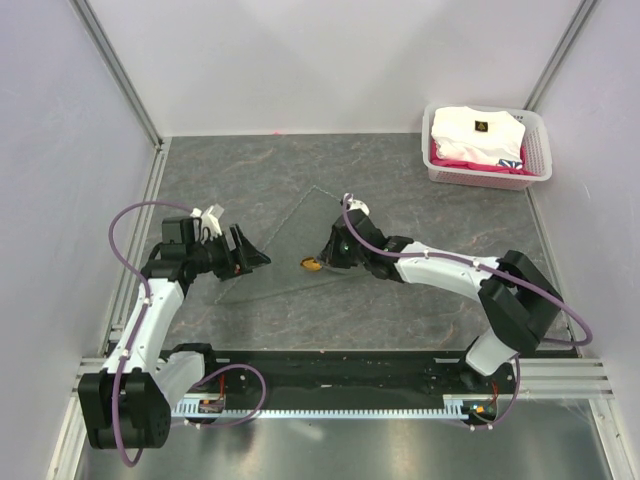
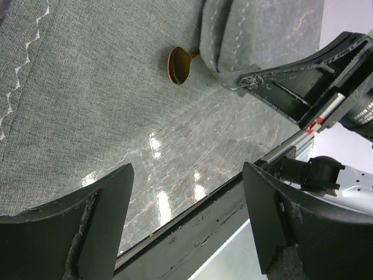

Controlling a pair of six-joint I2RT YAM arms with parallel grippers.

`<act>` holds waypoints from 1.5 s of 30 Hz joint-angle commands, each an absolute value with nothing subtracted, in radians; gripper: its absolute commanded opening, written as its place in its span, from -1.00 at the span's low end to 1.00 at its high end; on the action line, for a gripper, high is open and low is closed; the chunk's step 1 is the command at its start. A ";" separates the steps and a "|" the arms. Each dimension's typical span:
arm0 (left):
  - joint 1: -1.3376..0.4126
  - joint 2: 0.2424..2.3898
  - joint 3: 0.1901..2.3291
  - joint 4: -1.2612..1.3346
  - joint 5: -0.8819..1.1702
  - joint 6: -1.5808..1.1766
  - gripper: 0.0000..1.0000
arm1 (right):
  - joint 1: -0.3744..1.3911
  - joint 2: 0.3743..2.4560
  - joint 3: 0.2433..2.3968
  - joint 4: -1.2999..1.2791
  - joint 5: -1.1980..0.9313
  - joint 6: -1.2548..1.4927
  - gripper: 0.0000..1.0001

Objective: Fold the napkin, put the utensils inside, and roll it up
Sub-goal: Fold the napkin

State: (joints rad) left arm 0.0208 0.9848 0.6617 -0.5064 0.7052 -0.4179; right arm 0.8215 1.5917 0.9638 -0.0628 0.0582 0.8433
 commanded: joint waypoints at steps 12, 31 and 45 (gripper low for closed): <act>0.018 0.957 0.643 -0.485 0.675 -0.442 0.67 | 0.903 1.704 1.111 -0.028 0.067 0.856 -1.00; 0.018 0.965 0.624 -0.486 0.615 -0.471 0.68 | 0.891 1.623 1.187 -0.149 0.049 0.695 0.48; 0.018 0.960 0.606 -0.497 0.571 -0.485 0.68 | 0.437 1.485 0.845 -0.175 -0.195 0.591 0.39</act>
